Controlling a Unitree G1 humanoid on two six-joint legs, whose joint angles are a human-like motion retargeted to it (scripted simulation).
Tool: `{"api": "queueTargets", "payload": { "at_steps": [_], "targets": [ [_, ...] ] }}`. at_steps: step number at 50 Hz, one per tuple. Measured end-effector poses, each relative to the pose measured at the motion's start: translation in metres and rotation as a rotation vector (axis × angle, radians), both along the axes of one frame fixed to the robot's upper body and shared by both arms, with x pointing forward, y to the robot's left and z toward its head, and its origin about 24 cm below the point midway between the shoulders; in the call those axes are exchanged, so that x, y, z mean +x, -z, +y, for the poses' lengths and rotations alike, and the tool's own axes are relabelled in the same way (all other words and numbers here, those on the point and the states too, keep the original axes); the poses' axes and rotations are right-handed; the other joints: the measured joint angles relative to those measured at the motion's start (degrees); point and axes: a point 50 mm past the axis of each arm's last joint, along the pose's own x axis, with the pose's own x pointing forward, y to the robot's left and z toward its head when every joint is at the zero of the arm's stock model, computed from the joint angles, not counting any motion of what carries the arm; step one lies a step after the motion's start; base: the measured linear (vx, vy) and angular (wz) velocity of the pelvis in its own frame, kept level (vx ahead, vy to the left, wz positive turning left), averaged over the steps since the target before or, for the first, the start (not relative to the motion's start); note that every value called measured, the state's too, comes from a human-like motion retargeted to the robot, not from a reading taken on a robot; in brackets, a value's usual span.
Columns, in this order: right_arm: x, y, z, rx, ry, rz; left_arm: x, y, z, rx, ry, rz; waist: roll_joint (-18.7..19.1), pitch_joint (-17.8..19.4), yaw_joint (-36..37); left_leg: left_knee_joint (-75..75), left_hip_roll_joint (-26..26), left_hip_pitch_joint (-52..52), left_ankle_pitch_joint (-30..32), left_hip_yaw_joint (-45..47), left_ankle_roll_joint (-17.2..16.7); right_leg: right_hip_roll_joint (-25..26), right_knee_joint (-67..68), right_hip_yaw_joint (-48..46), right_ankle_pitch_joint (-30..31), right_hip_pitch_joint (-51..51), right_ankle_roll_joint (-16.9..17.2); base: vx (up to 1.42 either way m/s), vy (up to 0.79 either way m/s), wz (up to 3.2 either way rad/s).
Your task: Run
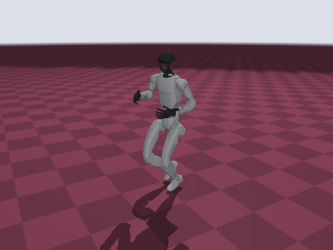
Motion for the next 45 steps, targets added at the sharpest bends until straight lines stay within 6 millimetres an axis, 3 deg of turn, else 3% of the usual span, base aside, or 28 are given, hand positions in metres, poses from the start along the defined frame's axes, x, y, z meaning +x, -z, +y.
{"api": "queueTargets", "payload": {
  "at_steps": [3, 5, 7, 9, 12, 15, 18, 22, 25, 28, 31, 34, 37, 40, 43, 45],
  "targets": [
    [-0.005, 0.045, -0.02, -0.041, 0.104, 0.201, 0.023, -0.057, -0.004, 0.084, -0.031, -0.281, -0.7, 1.7, -4.3, 0.8, -3.3, 3.3, -12.5, -2.3, 5.3, -2.3, 14.6, 1.1, -2.2, -4.6, 0.6, 0.11, 0.09, 0.04],
    [-0.012, 0.077, -0.033, -0.064, 0.174, 0.341, 0.037, -0.101, -0.008, 0.155, -0.076, -0.479, -0.5, 2.9, -7.0, -0.1, -4.2, 5.1, -17.5, -3.4, 7.9, -2.4, 20.3, 1.8, -2.3, -8.4, 0.7, 0.11, 0.09, 0.09],
    [-0.022, 0.095, -0.04, -0.044, 0.199, 0.423, 0.046, -0.125, -0.013, 0.155, -0.076, -0.584, 0.4, 2.4, -9.5, -4.5, -4.3, 7.2, -15.4, -4.6, 7.1, -2.3, 19.3, 1.4, -2.1, -11.4, -0.4, 0.13, 0.08, 0.17],
    [-0.032, 0.102, -0.04, 0.0, 0.192, 0.468, 0.051, -0.127, -0.018, 0.13, -0.038, -0.597, 1.3, 1.2, -11.8, -9.9, -4.3, 9.7, -8.2, -5.8, 3.7, -1.7, 13.4, 0.9, -1.3, -12.6, -0.9, 0.14, 0.04, 0.31],
    [-0.039, 0.103, -0.033, 0.061, 0.144, 0.489, 0.054, -0.102, -0.027, 0.104, 0.047, -0.496, 2.2, -0.9, -13.7, -13.8, -3.3, 10.5, 5.4, -6.2, -2.5, 0.0, 1.0, 0.0, 0.5, -11.2, -0.6, 0.1, -0.02, 0.42],
    [-0.035, 0.092, -0.021, 0.106, 0.088, 0.448, 0.054, -0.054, -0.035, 0.095, 0.12, -0.286, 3.5, -1.9, -12.8, -6.2, 0.0, 7.3, 9.1, -5.0, -4.4, 3.2, -9.1, -0.6, 0.1, -7.3, -0.2, 0.03, -0.04, 0.33],
    [-0.018, 0.065, -0.011, 0.124, 0.068, 0.317, 0.045, 0.005, -0.036, 0.066, 0.147, -0.006, 5.1, -1.9, -9.5, 8.5, 5.7, 3.7, 5.2, -3.1, -1.4, 7.3, -14.1, -0.7, -4.3, -2.2, -1.5, 0.02, -0.05, 0.1],
    [0.012, 0.003, -0.01, 0.036, 0.124, 0.005, 0.019, 0.067, -0.016, 0.061, 0.067, 0.294, 5.9, -0.1, -3.7, 28.9, 12.9, -2.2, -2.0, -2.1, 4.2, 11.2, -14.3, 0.8, -20.5, 2.3, -7.7, 0.07, -0.05, -0.28],
    [0.031, -0.053, -0.014, 0.017, 0.205, -0.235, 0.0, 0.08, 0.009, 0.063, -0.057, 0.362, 6.1, 2.1, 1.5, 35.5, 15.7, -8.4, -5.4, -2.6, 6.9, 13.1, -15.1, 2.4, -27.0, 3.6, -9.6, 0.13, -0.01, -0.39],
    [0.029, -0.071, -0.016, 0.107, 0.203, -0.305, -0.025, 0.074, 0.03, 0.051, -0.152, 0.357, 4.0, 0.6, 5.7, 26.6, 14.3, -11.4, -3.3, -0.9, 5.0, 11.8, -21.6, 3.8, -20.6, 5.8, -6.5, 0.21, 0.06, -0.14],
    [0.021, -0.056, -0.017, 0.158, 0.172, -0.242, -0.042, 0.068, 0.037, 0.021, -0.175, 0.346, 2.1, -1.3, 7.6, 12.8, 10.8, -9.4, 0.9, 0.6, 1.2, 8.7, -23.9, 3.3, -5.7, 6.8, -1.3, 0.21, 0.11, 0.07],
    [0.014, -0.034, -0.021, 0.177, 0.164, -0.154, -0.041, 0.053, 0.031, -0.036, -0.157, 0.283, 0.6, -1.4, 5.8, 2.8, 5.9, -5.1, 4.2, 1.0, -1.2, 5.1, -17.6, 2.0, 1.6, 5.3, 0.8, 0.14, 0.11, 0.42],
    [0.009, -0.008, -0.027, 0.185, 0.185, -0.045, -0.024, 0.027, 0.02, -0.073, -0.128, 0.149, -0.3, -0.4, 2.3, -0.7, 1.2, -0.4, 2.4, -0.4, -0.9, 1.6, -5.6, 0.2, 2.8, 2.4, -0.3, 0.11, 0.11, 0.39],
    [0.003, 0.026, -0.038, 0.18, 0.236, 0.109, -0.002, -0.014, 0.008, -0.058, -0.079, -0.059, -0.8, 1.3, -1.5, -0.6, -2.6, 3.7, -6.4, -3.3, 1.9, -1.5, 8.6, -0.3, 0.5, -2.0, -2.1, 0.1, 0.11, 0.29],
    [-0.007, 0.073, -0.051, 0.17, 0.303, 0.32, 0.021, -0.063, -0.001, 0.008, -0.039, -0.29, -0.9, 3.5, -5.1, -1.7, -4.7, 7.6, -15.1, -5.7, 5.8, -2.7, 18.6, 1.0, -0.1, -7.4, -2.7, 0.09, 0.11, 0.34],
    [-0.017, 0.103, -0.058, 0.166, 0.333, 0.456, 0.032, -0.09, -0.006, 0.049, -0.025, -0.413, -0.6, 4.5, -6.8, -3.6, -5.1, 10.2, -17.2, -6.9, 7.1, -2.4, 21.0, 1.7, 0.6, -10.7, -2.5, 0.1, 0.1, 0.26]
  ]
}}
